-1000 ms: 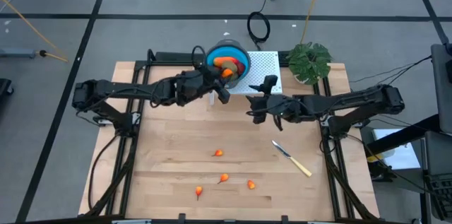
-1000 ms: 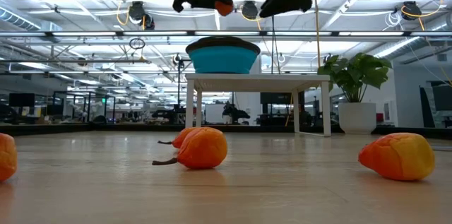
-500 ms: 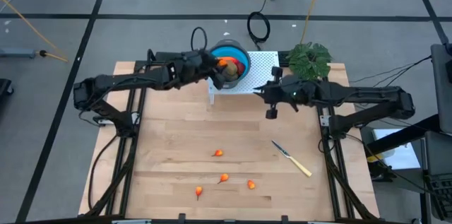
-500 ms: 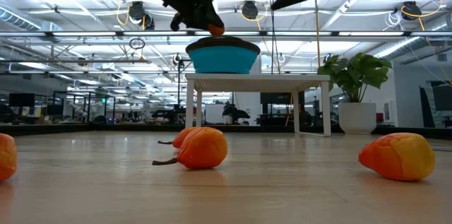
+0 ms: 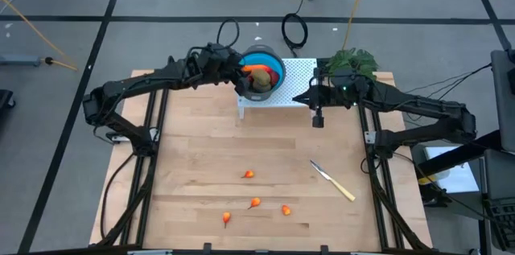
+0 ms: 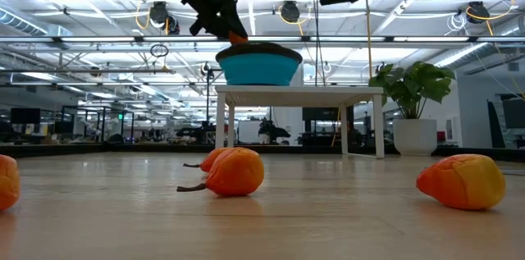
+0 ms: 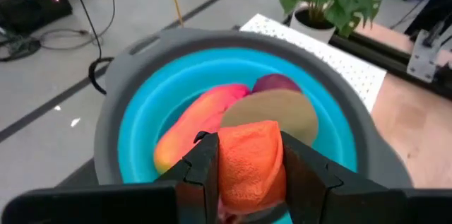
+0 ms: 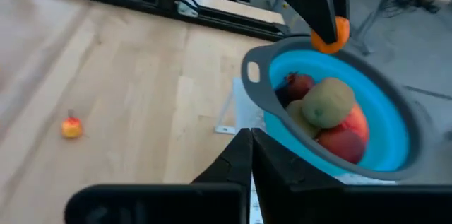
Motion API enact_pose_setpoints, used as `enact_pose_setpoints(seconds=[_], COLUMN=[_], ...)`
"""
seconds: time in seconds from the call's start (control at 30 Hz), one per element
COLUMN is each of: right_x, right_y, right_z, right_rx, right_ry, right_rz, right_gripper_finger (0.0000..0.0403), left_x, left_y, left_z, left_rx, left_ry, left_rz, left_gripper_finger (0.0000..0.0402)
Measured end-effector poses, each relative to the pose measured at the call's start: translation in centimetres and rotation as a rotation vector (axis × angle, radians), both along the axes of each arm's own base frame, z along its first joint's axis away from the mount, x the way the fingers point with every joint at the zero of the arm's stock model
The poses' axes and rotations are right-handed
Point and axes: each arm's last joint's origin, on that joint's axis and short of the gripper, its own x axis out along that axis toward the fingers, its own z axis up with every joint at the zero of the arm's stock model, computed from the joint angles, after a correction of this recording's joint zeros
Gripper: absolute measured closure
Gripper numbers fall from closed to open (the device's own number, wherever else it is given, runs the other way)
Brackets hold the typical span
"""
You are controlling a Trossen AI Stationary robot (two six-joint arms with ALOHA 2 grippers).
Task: Pick & Place Fruit
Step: Put the orange into the blue strainer bowl on the shelf
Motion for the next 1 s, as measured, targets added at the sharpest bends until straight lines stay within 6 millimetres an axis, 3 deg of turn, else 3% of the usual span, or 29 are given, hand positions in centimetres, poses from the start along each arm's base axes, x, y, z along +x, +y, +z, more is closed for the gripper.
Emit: enact_pose_setpoints(seconds=[0.23,0.4,0.77,1.0], right_x=[-0.8,-1.3,-1.9,-1.9], right_y=[-1.4,-2.3,-2.5,-2.5], right_z=[0.2,0.3,0.2,0.3], right_rx=[0.130,0.168,0.173,0.171], right_ry=[-0.038,-0.050,-0.029,-0.030], right_rz=[0.077,0.029,0.009,0.010], right_gripper_finger=[0.0402,0.0402,0.0402,0.0402], left_x=[-0.1,-0.1,1.2,1.2], left_y=[-0.1,-0.1,0.3,0.3], left_z=[-0.2,-0.2,-2.1,-1.9], left_rx=[-0.020,-0.022,-0.093,-0.089], left_ry=[0.023,0.020,0.042,0.034], left_rz=[-0.015,-0.021,-0.022,-0.020], left_gripper_finger=[0.0289,0.0289,0.0289,0.0289])
